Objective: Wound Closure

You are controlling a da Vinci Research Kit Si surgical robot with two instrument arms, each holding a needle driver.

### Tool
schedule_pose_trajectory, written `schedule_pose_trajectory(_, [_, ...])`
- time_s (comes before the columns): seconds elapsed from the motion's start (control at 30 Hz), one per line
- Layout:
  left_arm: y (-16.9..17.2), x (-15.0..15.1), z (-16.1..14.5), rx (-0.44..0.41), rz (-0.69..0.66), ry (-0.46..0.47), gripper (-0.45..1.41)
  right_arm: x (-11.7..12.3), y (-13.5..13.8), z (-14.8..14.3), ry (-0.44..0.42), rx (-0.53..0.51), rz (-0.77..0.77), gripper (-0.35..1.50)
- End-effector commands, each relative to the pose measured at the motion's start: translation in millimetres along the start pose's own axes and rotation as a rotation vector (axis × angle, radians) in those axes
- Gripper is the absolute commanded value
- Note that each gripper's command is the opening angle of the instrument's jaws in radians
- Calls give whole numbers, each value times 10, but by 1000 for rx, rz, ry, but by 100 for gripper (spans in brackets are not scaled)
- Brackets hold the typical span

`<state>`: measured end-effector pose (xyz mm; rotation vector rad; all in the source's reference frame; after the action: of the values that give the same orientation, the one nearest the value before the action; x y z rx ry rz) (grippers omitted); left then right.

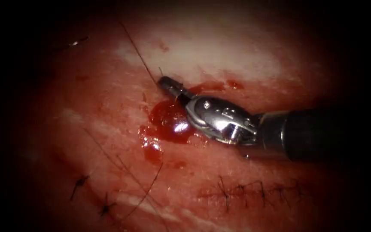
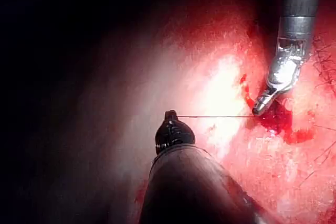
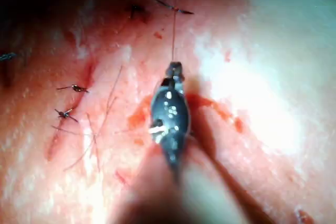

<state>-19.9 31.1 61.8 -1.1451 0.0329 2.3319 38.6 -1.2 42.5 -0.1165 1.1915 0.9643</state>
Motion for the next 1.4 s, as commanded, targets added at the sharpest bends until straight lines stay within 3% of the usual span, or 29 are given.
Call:
schedule_pose_trajectory(0.03, [-17,2,14,15,-2,25,-45,-17,-8,0,-9,3,0,-35])
schedule_pose_trajectory(0.4, [-83,16,33,87,12,71,-45,-36,-19,-18,-40,12,-3,-35])
schedule_pose_trajectory(0.67, [-145,53,41,148,19,118,-45,-58,-27,-26,-76,12,2,-35])
schedule_pose_trajectory(1.03, [-157,48,54,165,27,117,-45,-69,-40,-71,-111,39,-1,-35])
schedule_pose_trajectory(1.27, [-183,59,58,178,21,114,-45,-71,-48,-81,-120,42,-2,-35])
schedule_pose_trajectory(1.4, [-202,73,62,224,-8,160,-45,-70,-51,-79,-120,38,0,-35])
